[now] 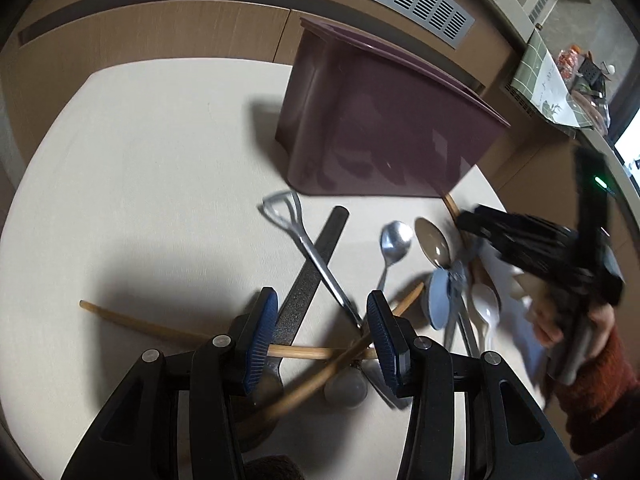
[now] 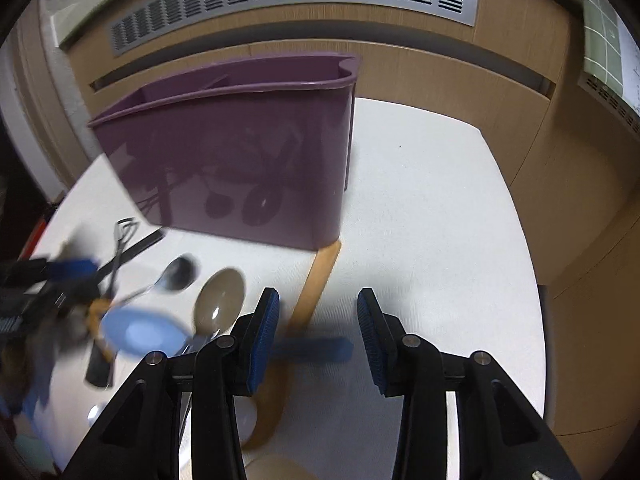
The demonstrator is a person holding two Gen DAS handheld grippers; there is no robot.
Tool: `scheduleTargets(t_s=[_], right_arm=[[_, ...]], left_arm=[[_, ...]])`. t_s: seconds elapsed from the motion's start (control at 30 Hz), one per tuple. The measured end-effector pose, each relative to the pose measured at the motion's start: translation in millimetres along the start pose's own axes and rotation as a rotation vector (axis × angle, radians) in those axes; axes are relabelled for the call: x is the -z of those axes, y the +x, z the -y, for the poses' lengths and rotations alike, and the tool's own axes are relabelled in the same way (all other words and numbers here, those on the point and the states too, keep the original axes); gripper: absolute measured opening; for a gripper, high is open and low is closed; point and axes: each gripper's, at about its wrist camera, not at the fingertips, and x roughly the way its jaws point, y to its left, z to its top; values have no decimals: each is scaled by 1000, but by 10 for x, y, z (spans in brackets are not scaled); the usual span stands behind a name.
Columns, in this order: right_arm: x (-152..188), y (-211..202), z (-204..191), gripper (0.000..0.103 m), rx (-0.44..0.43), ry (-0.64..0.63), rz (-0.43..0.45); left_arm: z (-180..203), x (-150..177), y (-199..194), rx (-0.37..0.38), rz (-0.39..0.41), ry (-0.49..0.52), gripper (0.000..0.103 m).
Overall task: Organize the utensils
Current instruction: 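Grasp the wooden spoon with the right tool while the left tool reaches toward the metal shovel spatula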
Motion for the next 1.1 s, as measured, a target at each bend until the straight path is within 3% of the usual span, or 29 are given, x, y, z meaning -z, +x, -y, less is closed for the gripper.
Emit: scheduleTargets(t_s=[0.13, 0.17, 0.27, 0.43, 0.53, 0.7, 0.83, 0.93, 1.0, 1.1], right_arm=[[-76, 134, -51, 26, -1, 4, -16], [-73, 129, -82, 17, 8, -10, -21], [-4, 60, -136, 11, 8, -45, -20], [256, -246, -68, 10, -104, -40, 10], [360, -461, -49, 10, -96, -45, 61], [464, -560, 23, 10, -68, -34, 115], [429, -653, 88, 10, -71, -14, 150], [535, -747, 103, 10, -76, -5, 175], [558, -772, 120, 10, -72, 5, 194], [594, -774, 113, 10, -64, 20, 214]], left_arm=[[19, 117, -61, -9, -1, -16, 47], [14, 129, -69, -9, -1, -21, 47], [31, 137, -66, -14, 17, -32, 47], [36, 108, -36, -34, 24, -59, 47], [66, 70, -11, -60, 6, -75, 47], [215, 12, 29, -170, 8, -98, 47], [260, -203, 7, -230, 138, -139, 47], [306, -366, 162, -316, 137, -125, 47], [314, -442, 261, -363, 118, -123, 45], [275, -501, 329, -402, 116, -145, 32]])
